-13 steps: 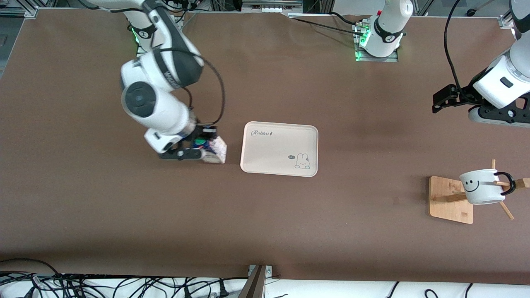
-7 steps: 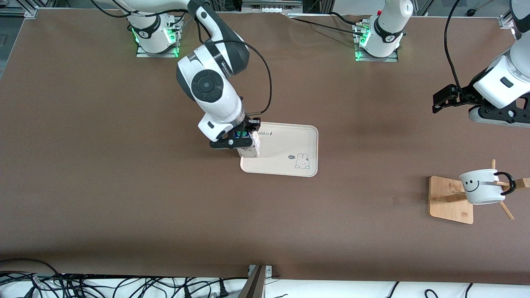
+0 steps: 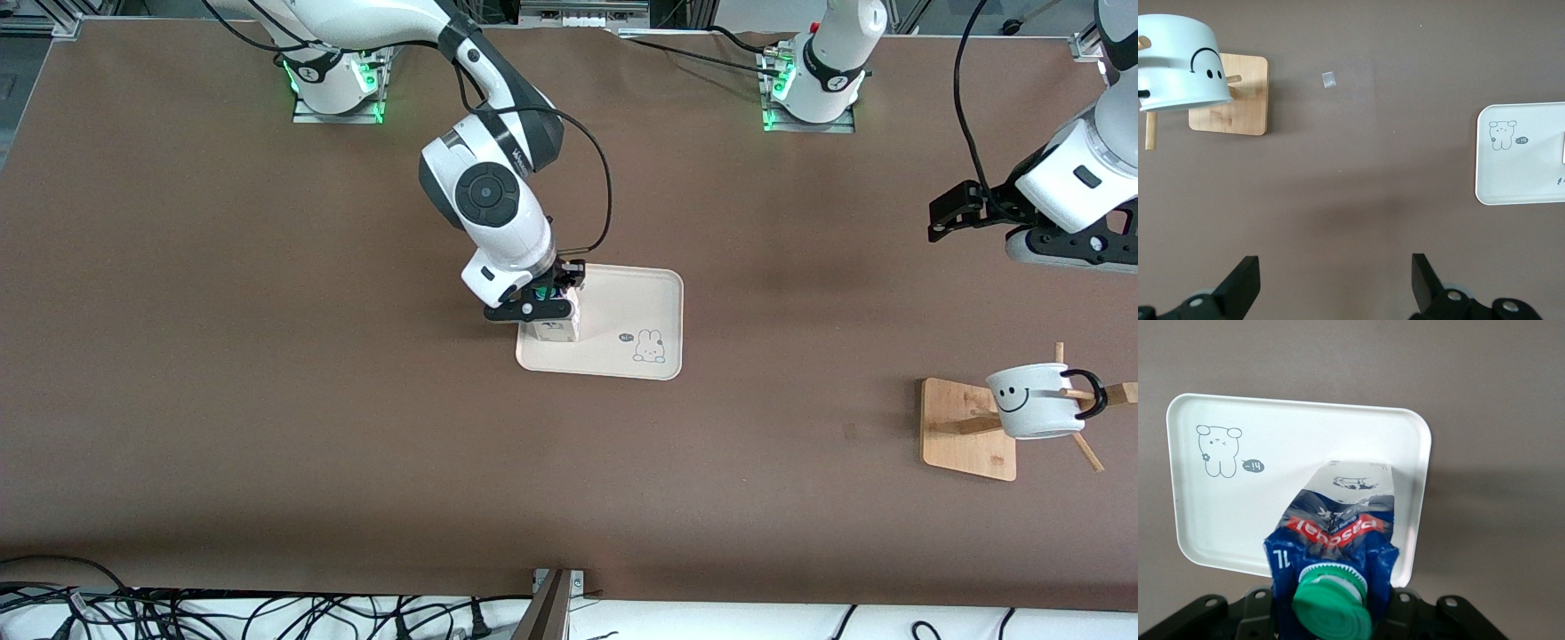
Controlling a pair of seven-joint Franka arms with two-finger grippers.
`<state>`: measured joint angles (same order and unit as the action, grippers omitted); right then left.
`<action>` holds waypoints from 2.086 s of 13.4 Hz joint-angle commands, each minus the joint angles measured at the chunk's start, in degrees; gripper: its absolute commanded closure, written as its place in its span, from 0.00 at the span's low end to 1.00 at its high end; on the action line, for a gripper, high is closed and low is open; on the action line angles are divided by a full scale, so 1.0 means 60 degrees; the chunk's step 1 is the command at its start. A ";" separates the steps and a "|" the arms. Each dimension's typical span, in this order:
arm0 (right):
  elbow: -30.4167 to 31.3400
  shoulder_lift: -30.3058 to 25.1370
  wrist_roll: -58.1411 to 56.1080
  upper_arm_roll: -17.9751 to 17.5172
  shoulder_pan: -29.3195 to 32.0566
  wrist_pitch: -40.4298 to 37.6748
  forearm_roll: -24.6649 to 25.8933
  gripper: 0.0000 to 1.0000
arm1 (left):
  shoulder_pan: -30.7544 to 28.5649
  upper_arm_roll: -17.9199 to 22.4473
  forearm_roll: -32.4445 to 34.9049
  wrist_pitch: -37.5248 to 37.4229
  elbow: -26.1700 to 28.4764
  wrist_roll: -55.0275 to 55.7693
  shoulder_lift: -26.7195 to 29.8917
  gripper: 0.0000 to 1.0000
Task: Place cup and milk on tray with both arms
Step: 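Carry the milk carton with the right gripper onto the white tray, then release the carton and withdraw the right gripper while the left gripper reaches the mug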
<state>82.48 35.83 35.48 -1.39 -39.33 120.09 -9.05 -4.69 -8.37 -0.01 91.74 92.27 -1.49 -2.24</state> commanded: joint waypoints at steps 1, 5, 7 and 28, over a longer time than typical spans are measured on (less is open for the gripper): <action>-0.0271 0.0195 0.0457 0.0130 -0.0139 0.0126 0.0043 0.06 | 0.0005 -0.0070 0.0045 -0.0276 -0.0364 -0.0015 -0.0154 0.00; -0.0753 -0.0009 0.1262 0.0159 -0.0081 0.0039 -0.0045 0.00 | -0.0010 -0.0070 0.0031 -0.0276 -0.0364 -0.0030 -0.0212 0.00; -0.0769 -0.0331 0.1411 0.0203 -0.0037 -0.0208 -0.0031 0.00 | -0.0039 -0.0012 -0.0144 -0.0261 -0.0495 -0.0030 -0.0620 0.00; 0.3683 -0.6908 -0.6261 0.0233 0.5470 -0.3815 0.0935 0.00 | -0.1826 0.0032 -0.0423 0.7911 0.5243 0.3921 0.0737 0.00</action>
<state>99.04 -1.24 1.86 3.81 -10.90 94.55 -4.62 -14.85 -7.64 -1.59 137.18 116.64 17.97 -4.52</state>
